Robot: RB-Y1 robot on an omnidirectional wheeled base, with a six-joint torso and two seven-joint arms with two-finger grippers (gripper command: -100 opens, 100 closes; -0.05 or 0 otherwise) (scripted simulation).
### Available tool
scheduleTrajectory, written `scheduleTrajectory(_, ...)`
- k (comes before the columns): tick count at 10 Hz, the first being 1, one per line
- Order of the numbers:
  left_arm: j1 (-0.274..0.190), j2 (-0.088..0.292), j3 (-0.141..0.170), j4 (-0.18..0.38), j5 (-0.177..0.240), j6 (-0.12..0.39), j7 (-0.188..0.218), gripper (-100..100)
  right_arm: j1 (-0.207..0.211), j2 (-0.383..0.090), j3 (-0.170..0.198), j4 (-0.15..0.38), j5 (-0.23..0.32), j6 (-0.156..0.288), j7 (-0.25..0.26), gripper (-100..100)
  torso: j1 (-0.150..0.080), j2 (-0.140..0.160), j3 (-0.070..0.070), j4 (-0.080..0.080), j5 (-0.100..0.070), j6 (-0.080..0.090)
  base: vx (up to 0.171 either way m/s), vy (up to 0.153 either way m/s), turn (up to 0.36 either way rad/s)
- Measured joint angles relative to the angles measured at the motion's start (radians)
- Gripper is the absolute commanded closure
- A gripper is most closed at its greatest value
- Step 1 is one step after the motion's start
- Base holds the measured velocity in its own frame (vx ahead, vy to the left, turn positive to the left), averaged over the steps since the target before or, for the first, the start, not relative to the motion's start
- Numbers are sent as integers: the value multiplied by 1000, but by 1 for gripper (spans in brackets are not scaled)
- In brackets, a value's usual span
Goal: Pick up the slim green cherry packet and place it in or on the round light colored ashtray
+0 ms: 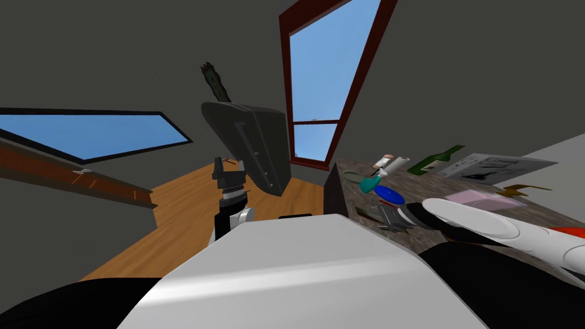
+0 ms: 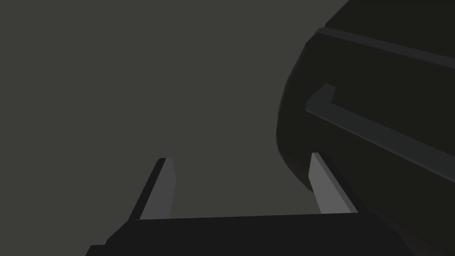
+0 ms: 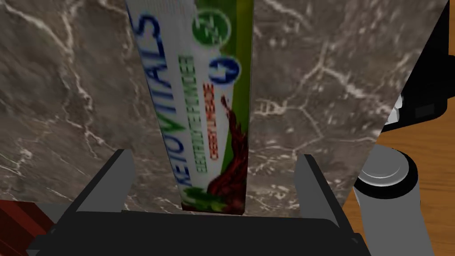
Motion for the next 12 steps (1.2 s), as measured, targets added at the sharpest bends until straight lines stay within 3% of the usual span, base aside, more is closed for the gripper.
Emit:
scheduleTrajectory(2,0,0,0,0,0,0,0,0,33,-29,-9,19,49,-26,-1,-100,1,0,0,0,0,0,104,35,-31)
scheduleTrajectory(4,0,0,0,0,0,0,0,0,37,-53,6,41,85,-43,-1,-100,0,0,0,0,0,0,65,17,-10)
scheduleTrajectory(5,0,0,0,0,0,0,0,0,38,-53,8,42,88,-44,-3,0,-1,3,1,0,0,0,8,2,2)
scheduleTrajectory(6,0,0,0,0,0,0,0,0,38,-53,7,42,87,-44,-3,-100,-1,5,3,1,0,0,20,7,127)
scheduleTrajectory(9,0,0,0,0,0,0,0,0,29,-4,57,76,106,-7,25,-100,-2,5,3,1,-1,0,22,4,55)
scheduleTrajectory(10,0,0,0,0,0,0,0,0,28,-3,60,79,106,-5,29,100,-2,6,3,1,0,0,1,0,-10)
scheduleTrajectory(12,0,0,0,0,0,0,0,0,29,-2,60,78,105,-6,28,100,-3,6,4,2,-1,-1,0,0,0)
